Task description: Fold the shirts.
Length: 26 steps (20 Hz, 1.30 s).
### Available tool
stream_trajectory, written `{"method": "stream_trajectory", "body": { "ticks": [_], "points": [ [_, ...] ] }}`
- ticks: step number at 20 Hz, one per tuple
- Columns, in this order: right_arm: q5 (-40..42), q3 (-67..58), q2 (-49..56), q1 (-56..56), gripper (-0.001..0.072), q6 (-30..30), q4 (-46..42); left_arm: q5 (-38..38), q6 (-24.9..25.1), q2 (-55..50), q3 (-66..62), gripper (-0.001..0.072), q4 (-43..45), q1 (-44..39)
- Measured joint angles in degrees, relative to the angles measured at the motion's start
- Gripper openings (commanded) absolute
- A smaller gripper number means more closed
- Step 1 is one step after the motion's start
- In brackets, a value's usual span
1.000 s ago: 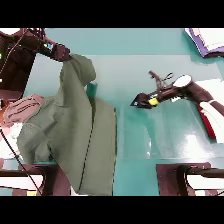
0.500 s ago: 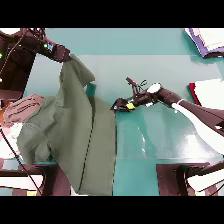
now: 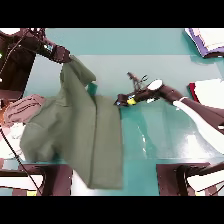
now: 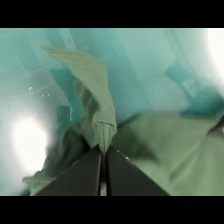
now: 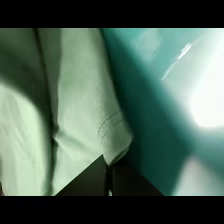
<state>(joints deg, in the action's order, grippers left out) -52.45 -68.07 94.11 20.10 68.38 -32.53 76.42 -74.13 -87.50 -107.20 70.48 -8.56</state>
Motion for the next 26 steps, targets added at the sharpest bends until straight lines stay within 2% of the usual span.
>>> {"method": "stream_trajectory", "body": {
  "ticks": [5,10,11,12,13,14,15,17,19,23,26],
  "points": [
    [-1.6,0.0,-12.4,-15.3,0.0014,4.9,-13.5,-0.5,-0.6,0.0,0.0,0.0028,-0.1,0.0],
    [2.6,-0.1,-18.9,-27.1,0.0017,6.6,-18.0,-8.0,-0.8,-0.6,0.2,0.0028,-0.2,0.0],
    [3.5,-0.1,-19.2,-28.1,0.0029,6.8,-18.3,-10.1,-0.9,-0.9,0.3,0.0066,-0.2,0.0],
    [4.3,-0.1,-19.3,-28.9,0.0179,7.0,-18.5,-12.5,-0.9,-1.4,0.3,0.0364,-0.3,0.0],
    [5.4,-0.1,-19.2,-29.4,0.0446,7.1,-18.5,-14.8,-1.1,-1.8,0.3,0.0543,-0.4,0.0],
    [6.4,-0.1,-19.1,-30.0,0.0508,7.1,-18.1,-17.0,-1.8,-2.2,0.3,0.0552,-0.4,0.0],
    [7.0,-0.1,-19.0,-30.6,0.0500,7.1,-17.2,-18.7,-2.5,-2.5,0.3,0.0553,-0.3,0.1],
    [7.4,-0.1,-19.7,-32.4,0.0339,7.2,-14.9,-19.9,-3.7,-2.8,0.3,0.0552,0.1,0.8],
    [5.0,0.2,-21.7,-34.6,0.0335,6.9,-13.2,-16.7,-4.3,-2.7,0.2,0.0552,0.7,2.7],
    [-4.8,4.9,-28.7,-38.7,0.0335,4.5,-11.8,-3.7,-4.7,-2.5,2.2,0.0552,0.5,7.8],
    [-10.3,11.2,-35.1,-40.1,0.0334,3.6,-11.4,2.1,-2.7,-1.7,10.1,0.0551,-5.2,10.5]
  ]
}}
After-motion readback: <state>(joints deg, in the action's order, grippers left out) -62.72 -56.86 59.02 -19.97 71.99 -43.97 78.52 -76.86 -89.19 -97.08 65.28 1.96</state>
